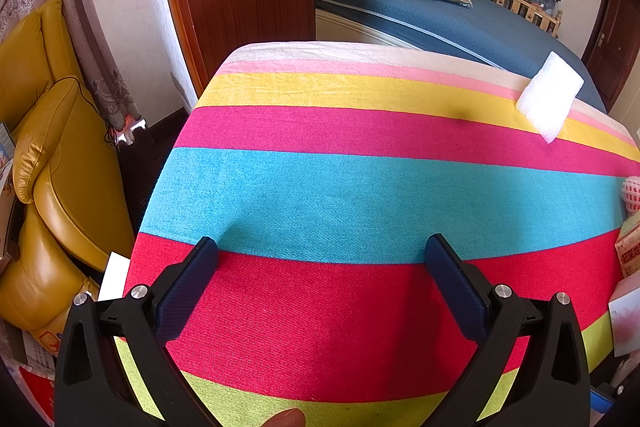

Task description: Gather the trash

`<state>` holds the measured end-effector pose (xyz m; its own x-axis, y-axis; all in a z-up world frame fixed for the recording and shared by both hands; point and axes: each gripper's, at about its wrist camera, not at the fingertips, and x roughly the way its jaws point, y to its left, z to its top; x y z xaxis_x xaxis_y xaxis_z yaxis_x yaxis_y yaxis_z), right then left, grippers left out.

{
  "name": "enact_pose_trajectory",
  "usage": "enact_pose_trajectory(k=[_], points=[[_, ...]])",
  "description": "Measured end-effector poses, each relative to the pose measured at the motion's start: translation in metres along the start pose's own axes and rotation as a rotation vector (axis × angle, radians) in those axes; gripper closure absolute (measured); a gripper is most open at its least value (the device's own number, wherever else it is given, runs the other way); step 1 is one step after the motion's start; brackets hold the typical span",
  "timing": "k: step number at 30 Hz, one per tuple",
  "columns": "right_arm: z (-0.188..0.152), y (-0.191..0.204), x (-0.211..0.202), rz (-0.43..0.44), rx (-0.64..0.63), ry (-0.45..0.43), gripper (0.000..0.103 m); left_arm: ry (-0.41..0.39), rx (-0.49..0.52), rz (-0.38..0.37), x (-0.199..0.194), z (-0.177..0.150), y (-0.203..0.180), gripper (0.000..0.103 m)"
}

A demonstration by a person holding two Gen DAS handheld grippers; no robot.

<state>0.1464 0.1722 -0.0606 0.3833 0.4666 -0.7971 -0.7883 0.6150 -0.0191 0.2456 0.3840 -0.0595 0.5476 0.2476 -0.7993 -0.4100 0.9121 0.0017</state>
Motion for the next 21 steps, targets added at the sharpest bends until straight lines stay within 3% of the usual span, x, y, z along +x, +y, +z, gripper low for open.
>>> enact_pose_trajectory(k=[21], points=[[-0.0007,-0.0027,-0.0032,-0.001,-0.001,-0.001,0.003,-0.003,-0.001,-0.003,-0.0012,0.0006,0.0005,0.006]])
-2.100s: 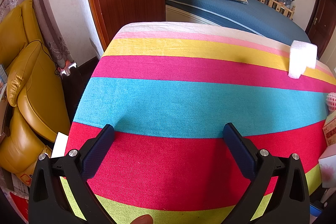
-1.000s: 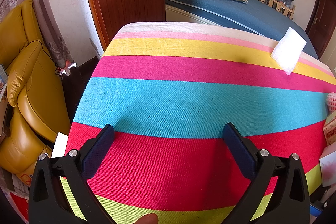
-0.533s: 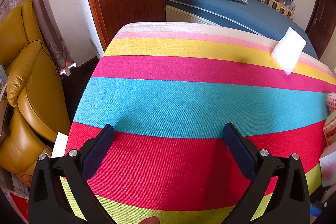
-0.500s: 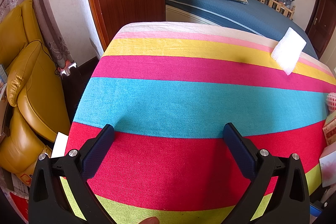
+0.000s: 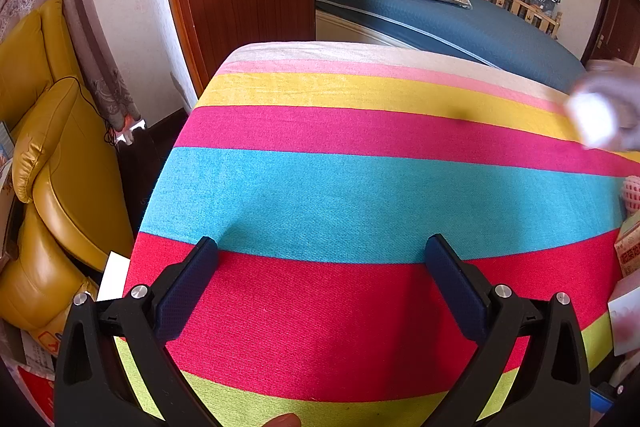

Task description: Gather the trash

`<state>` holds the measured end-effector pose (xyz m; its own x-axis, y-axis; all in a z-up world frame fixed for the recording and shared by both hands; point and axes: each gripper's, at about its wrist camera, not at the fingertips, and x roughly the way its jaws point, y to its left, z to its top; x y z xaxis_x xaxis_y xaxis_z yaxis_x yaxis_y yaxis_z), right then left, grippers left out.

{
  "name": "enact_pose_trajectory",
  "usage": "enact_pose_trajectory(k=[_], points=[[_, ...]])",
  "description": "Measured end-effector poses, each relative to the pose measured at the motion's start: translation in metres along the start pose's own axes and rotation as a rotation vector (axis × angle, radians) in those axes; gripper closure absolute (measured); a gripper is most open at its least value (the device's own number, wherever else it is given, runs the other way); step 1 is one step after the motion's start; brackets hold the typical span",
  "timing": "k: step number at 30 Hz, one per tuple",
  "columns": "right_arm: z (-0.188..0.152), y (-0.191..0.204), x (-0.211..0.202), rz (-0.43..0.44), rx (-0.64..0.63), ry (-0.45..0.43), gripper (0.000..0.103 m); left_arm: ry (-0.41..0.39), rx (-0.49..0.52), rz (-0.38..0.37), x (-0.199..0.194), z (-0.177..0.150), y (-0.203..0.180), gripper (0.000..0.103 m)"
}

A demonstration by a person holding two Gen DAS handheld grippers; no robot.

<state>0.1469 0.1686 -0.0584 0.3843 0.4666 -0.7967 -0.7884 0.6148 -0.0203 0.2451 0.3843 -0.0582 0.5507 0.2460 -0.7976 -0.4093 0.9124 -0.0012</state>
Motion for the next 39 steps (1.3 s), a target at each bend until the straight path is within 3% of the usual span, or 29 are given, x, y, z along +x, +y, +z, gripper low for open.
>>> enact_pose_trajectory(k=[37,39], points=[[0.002,-0.001,-0.001,0.001,0.013,0.018,0.005,0.003,0.005,0.004,-0.003,-0.002,0.000,0.006],[-0.010,0.006,-0.033,-0.002,-0.002,-0.065,0.009,-0.010,-0.010,-0.007,-0.015,-0.010,0.002,0.007]])
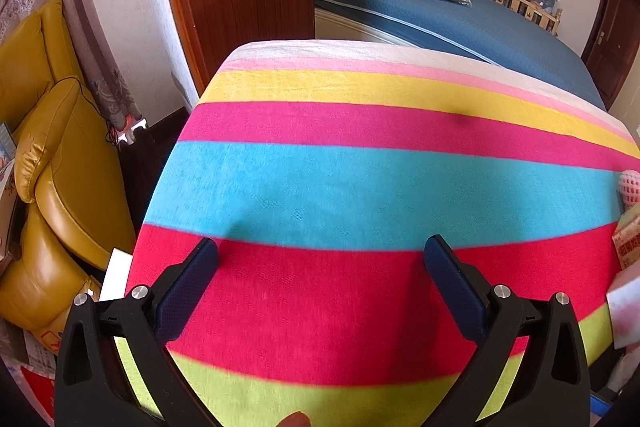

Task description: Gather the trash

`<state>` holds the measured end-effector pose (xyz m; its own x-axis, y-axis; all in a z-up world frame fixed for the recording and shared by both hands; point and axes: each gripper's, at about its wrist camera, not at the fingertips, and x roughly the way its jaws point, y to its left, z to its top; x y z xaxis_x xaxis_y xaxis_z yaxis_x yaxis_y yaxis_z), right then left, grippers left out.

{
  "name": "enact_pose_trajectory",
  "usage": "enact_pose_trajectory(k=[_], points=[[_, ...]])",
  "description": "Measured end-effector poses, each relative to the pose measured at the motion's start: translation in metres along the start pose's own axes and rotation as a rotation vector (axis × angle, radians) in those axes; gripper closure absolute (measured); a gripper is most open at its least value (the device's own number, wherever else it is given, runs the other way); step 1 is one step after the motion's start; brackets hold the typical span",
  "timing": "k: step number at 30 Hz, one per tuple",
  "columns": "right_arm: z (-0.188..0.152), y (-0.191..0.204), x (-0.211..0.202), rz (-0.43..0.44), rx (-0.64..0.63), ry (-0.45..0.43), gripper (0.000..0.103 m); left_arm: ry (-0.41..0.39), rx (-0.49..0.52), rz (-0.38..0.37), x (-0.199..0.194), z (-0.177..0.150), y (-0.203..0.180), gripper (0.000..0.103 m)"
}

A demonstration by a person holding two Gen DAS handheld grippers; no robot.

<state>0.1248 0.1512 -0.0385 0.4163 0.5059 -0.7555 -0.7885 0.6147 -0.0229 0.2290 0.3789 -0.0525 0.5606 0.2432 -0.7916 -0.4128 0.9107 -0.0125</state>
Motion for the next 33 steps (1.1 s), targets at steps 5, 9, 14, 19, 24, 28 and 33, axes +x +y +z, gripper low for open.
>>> enact_pose_trajectory(k=[5,9,14,19,24,28,33], points=[[-0.033,-0.008,-0.130,-0.054,-0.079,-0.298,0.005,-0.255,-0.002,-0.022,-0.100,-0.035,-0.010,0.007],[-0.082,-0.055,-0.218,-0.263,0.027,-0.446,0.004,-0.406,0.032,-0.036,-0.187,-0.082,-0.054,0.007],[-0.158,-0.109,-0.277,-0.520,0.262,-0.503,0.004,-0.515,0.179,-0.120,-0.245,-0.148,-0.141,0.007],[-0.206,-0.135,-0.292,-0.671,0.388,-0.469,0.004,-0.548,0.273,-0.298,-0.270,-0.199,-0.216,0.007],[-0.230,-0.142,-0.292,-0.719,0.467,-0.483,0.004,-0.531,0.317,-0.348,-0.269,-0.218,-0.247,0.007],[-0.247,-0.144,-0.291,-0.721,0.513,-0.501,0.004,-0.555,0.355,-0.318,-0.273,-0.234,-0.260,0.007],[-0.247,-0.139,-0.289,-0.697,0.529,-0.499,0.004,-0.545,0.359,-0.345,-0.269,-0.236,-0.257,0.007]])
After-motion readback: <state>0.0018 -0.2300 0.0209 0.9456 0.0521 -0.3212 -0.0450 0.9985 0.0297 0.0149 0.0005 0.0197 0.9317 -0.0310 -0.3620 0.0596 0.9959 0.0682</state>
